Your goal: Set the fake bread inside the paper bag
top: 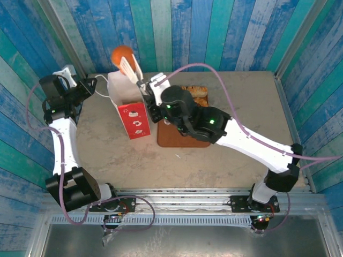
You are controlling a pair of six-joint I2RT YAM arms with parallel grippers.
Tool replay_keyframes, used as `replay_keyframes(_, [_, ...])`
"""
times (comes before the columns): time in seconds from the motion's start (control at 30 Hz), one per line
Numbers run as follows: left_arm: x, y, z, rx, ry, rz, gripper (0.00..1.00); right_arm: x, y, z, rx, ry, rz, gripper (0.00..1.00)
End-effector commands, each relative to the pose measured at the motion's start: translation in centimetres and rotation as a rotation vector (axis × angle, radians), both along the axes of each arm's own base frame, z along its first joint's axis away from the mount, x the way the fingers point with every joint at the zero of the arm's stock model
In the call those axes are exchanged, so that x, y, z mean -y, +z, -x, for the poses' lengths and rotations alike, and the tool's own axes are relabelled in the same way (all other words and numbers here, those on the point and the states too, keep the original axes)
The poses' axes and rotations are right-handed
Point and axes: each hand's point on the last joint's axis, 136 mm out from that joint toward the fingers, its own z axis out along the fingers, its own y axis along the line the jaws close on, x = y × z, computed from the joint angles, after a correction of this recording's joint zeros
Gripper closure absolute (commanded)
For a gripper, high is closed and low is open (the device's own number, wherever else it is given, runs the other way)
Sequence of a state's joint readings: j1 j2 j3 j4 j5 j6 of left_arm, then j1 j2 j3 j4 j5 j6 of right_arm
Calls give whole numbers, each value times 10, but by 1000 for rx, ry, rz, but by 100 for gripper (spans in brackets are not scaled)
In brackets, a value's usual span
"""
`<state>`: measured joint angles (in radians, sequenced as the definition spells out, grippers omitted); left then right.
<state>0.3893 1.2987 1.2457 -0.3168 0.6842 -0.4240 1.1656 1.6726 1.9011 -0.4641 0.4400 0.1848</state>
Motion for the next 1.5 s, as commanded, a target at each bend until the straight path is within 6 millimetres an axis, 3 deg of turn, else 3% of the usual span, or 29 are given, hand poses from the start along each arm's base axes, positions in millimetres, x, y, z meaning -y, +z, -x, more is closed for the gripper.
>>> replay_keyframes(0.0, [-6, -4, -3, -6, 13, -31, 86, -23, 13, 4, -11, 44, -79, 88])
replay_keyframes(0.17, [-7, -6, -1, -10, 17, -44, 100, -45, -12, -4, -73, 35, -32, 88])
replay_keyframes(0.33, [-8, -6, 4, -8, 37, -59, 100, -56, -42, -14, -137, 1, 38, 88])
replay_keyframes(0.5, [-15, -16, 9, -37, 81, -97, 100, -54, -67, -28, -193, -50, 66, 88])
replay_keyframes(0.53, [-13, -7, 15, -16, 83, -111, 100, -54, -71, -31, -203, -50, 70, 88])
replay_keyframes(0.7, [-16, -8, 19, -27, 102, -135, 100, -52, -88, -43, -234, -59, 100, 87])
replay_keyframes(1.1, [-15, -6, 21, -20, 105, -133, 100, -53, -106, -68, -251, -67, 137, 85])
replay_keyframes(1.47, [-13, -6, 22, -14, 96, -128, 100, -55, -117, -69, -271, -63, 155, 62])
